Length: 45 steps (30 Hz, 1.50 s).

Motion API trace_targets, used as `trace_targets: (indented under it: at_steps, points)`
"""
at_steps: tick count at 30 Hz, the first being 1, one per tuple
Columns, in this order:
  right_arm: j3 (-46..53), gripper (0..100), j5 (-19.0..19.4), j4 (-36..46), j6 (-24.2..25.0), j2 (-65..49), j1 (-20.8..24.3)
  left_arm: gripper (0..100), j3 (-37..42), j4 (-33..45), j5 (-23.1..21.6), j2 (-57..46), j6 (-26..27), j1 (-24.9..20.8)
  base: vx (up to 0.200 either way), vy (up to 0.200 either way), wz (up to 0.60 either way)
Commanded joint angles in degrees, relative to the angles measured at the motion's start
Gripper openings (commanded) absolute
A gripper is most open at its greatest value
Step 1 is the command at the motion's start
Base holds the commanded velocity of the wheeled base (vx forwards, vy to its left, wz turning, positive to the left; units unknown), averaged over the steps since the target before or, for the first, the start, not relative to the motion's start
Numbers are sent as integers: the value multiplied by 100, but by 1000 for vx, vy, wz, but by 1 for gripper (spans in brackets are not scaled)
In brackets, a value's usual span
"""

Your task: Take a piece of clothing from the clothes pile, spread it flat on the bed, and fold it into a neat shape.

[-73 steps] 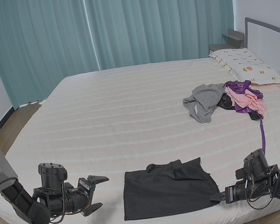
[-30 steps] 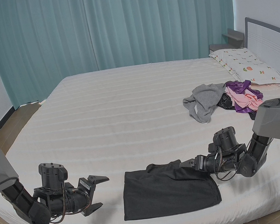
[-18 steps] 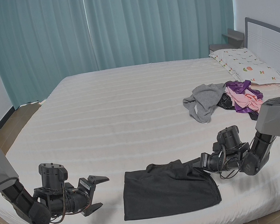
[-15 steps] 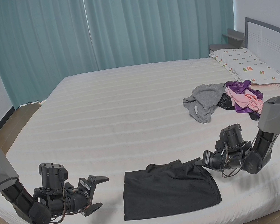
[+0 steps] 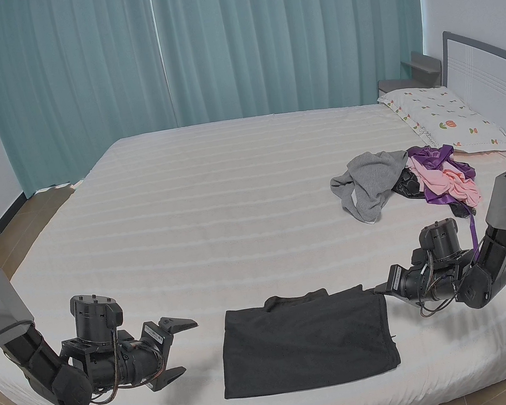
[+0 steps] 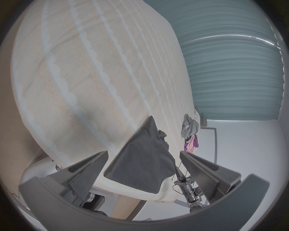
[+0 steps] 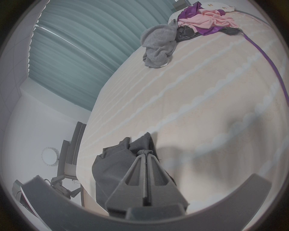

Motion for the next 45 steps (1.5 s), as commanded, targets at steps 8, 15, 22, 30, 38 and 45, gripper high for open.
trace_targets:
  at_steps: [8, 15, 22, 30, 38, 45]
  points:
    - [178, 0, -146, -6, -235, 72, -106, 100, 10, -2, 1, 4, -1, -2, 0, 0, 0]
    - [160, 100, -14, -428, -6, 37, -98, 100, 10, -2, 1, 4, -1, -2, 0, 0, 0]
    - [73, 100, 12, -472, 12, 309, 140, 100, 10, -2, 1, 4, -1, -19, 0, 0, 0]
    - [-138, 0, 4, -323, -6, 441, 228, 100, 1, -2, 9, 13, -1, -28, 0, 0, 0]
    - [-472, 0, -234, -243, 3, 502, 17, 100, -8, -2, 124, 57, -1, -72, 0, 0, 0]
    - [-464, 0, -242, -279, 3, 485, -71, 100, -17, -11, 159, 83, -1, -107, 0, 0, 0]
